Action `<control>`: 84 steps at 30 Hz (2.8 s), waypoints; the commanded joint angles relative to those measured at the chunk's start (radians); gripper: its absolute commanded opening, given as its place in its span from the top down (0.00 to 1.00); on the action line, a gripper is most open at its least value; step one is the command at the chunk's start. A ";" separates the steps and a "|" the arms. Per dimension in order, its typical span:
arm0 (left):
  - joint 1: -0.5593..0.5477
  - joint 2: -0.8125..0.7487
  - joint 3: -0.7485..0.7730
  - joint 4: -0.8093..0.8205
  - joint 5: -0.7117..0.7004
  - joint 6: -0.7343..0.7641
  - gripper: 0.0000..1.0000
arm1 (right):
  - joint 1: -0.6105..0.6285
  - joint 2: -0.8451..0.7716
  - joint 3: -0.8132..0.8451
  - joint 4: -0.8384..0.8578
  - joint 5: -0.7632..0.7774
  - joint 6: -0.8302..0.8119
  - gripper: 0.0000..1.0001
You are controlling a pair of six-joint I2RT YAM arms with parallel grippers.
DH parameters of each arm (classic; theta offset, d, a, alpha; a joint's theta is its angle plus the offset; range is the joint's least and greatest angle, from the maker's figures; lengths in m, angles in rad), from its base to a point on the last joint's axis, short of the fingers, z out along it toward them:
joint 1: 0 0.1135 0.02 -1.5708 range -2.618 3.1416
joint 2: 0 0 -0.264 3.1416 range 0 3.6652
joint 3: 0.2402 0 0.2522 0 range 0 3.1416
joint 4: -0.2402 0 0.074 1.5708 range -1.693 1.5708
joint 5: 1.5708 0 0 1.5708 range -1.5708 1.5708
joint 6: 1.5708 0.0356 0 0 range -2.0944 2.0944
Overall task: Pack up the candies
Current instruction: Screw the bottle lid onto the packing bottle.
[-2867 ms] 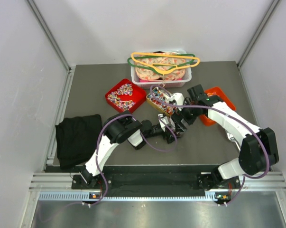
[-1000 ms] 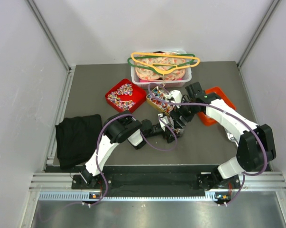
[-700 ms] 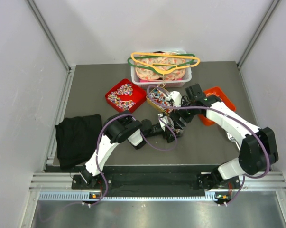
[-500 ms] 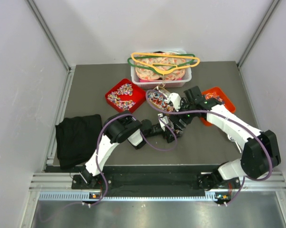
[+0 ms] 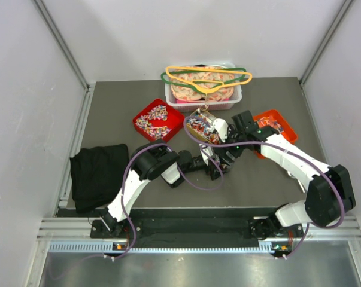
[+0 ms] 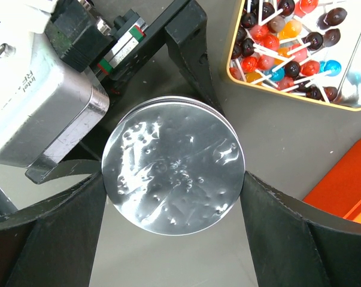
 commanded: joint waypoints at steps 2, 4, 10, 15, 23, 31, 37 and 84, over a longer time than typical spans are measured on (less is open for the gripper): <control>0.010 0.062 -0.018 0.157 -0.017 -0.086 0.02 | 0.028 -0.012 -0.021 0.008 -0.043 0.008 0.23; 0.010 0.062 -0.018 0.157 -0.019 -0.086 0.02 | 0.029 -0.005 -0.016 0.009 -0.032 0.015 0.23; 0.010 0.062 -0.018 0.159 -0.020 -0.086 0.02 | 0.028 0.003 -0.064 0.069 0.003 0.089 0.26; 0.010 0.062 -0.020 0.159 -0.020 -0.084 0.02 | 0.028 -0.009 -0.107 0.135 0.066 0.190 0.28; 0.010 0.062 -0.018 0.159 -0.020 -0.083 0.02 | 0.026 0.009 -0.064 0.124 0.088 0.290 0.26; 0.010 0.062 -0.018 0.159 -0.022 -0.083 0.02 | 0.028 0.017 -0.016 0.038 -0.010 0.248 0.01; 0.010 0.061 -0.020 0.159 -0.022 -0.083 0.02 | 0.026 -0.028 -0.033 0.025 0.000 0.204 0.01; 0.010 0.064 -0.017 0.157 -0.011 -0.080 0.02 | 0.028 0.121 0.214 -0.172 -0.014 -0.155 0.28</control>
